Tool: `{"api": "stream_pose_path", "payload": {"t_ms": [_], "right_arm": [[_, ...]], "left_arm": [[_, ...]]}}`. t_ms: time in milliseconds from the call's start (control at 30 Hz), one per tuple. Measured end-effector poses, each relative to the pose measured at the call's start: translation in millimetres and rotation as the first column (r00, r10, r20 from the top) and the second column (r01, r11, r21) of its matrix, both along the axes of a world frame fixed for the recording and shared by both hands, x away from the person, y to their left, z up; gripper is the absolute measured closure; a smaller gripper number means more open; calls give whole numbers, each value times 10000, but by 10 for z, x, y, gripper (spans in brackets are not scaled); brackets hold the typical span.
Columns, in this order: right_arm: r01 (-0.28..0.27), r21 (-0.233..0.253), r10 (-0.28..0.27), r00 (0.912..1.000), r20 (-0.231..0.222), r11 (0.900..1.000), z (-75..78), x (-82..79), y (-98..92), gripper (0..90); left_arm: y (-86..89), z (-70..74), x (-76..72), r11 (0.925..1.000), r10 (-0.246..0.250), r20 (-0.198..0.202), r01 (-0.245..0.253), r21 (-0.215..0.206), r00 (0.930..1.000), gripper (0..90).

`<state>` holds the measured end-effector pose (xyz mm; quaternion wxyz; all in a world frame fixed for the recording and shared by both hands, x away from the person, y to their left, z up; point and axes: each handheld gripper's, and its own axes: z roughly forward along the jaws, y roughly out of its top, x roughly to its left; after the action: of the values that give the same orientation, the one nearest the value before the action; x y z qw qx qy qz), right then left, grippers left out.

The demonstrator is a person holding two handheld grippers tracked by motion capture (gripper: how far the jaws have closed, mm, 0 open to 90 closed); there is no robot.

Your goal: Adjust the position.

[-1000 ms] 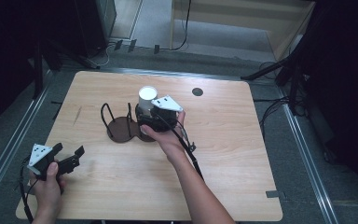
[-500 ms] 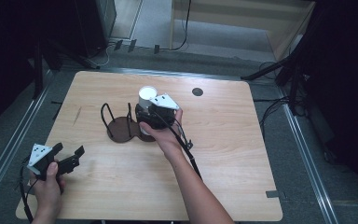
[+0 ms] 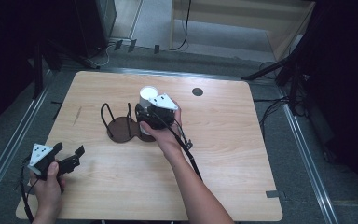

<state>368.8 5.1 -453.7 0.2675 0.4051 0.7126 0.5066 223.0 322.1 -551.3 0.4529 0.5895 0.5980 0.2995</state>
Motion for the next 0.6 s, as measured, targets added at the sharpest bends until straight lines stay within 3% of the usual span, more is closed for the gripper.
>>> {"api": "stream_pose_path", "payload": {"t_ms": [333,500,600], "right_arm": [[-37,-310,38,10000,13,9995,49,4,-1,262],[-121,-237,123,9999,85,9996,102,0,-3,270],[-99,-97,103,9993,368,9999,177,-17,-3,276]], "left_arm": [[7,-2,7,9999,42,-41,-43,-99,10000,138],[6,-2,10,9999,57,-30,-57,-135,10000,138],[9,-3,11,9998,67,-28,-68,-165,10000,138]]}}
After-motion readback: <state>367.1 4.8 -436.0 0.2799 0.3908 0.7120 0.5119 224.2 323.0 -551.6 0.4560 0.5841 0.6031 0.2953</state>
